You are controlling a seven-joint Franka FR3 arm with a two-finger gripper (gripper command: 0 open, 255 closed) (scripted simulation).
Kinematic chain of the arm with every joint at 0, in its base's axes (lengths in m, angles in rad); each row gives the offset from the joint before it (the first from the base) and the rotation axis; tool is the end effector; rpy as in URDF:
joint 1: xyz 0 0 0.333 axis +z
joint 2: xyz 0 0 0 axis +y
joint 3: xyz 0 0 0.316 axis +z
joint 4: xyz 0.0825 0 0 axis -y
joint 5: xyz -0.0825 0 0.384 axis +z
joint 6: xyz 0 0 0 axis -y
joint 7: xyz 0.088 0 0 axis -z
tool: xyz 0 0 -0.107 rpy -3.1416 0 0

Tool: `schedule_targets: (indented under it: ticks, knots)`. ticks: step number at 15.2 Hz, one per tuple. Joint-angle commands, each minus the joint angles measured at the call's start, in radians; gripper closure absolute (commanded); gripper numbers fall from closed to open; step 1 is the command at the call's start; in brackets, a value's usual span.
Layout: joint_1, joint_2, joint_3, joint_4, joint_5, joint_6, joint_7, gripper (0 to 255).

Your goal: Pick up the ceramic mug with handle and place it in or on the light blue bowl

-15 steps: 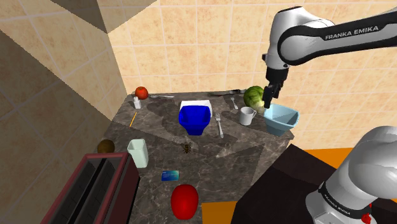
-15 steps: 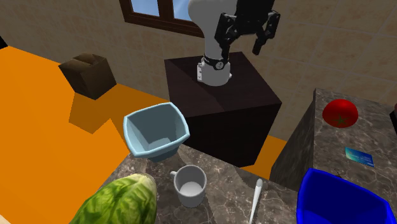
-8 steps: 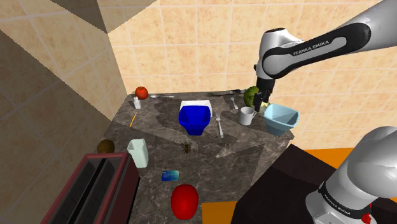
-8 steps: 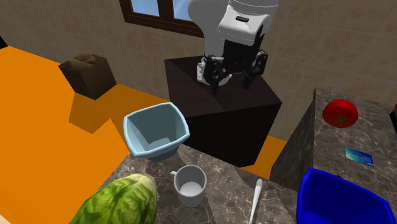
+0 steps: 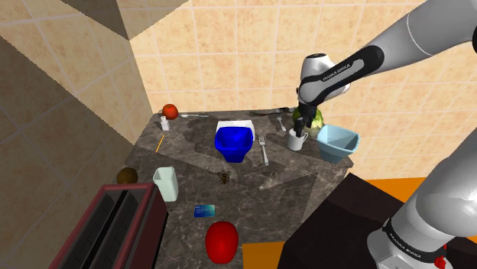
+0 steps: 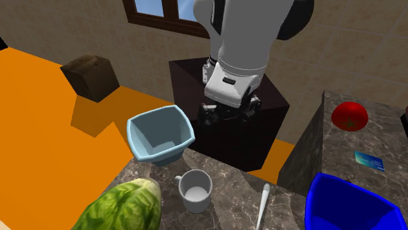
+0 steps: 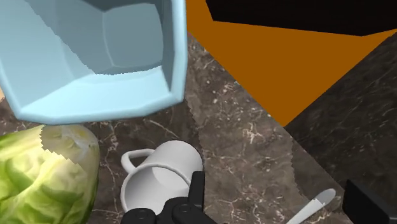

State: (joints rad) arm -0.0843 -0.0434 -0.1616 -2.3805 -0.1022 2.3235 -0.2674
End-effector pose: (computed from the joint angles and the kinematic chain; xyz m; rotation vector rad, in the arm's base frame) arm 0.4740 -0.1208 0.3370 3.0766 0.1418 -0.0469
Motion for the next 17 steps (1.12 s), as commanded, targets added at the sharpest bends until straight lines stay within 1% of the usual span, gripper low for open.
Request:
schedule_targets:
  ticks: [1,5,9,17]
  knots:
    - [-0.007,0.082,-0.009,0.044,0.016,0.046,-0.018,0]
    - [-0.027,0.239,-0.016,0.139,0.056,0.118,-0.057,0]
    - [-0.056,0.387,-0.011,0.249,0.097,0.165,-0.093,0]
    - [-0.069,0.471,-0.001,0.251,0.114,0.246,-0.105,0]
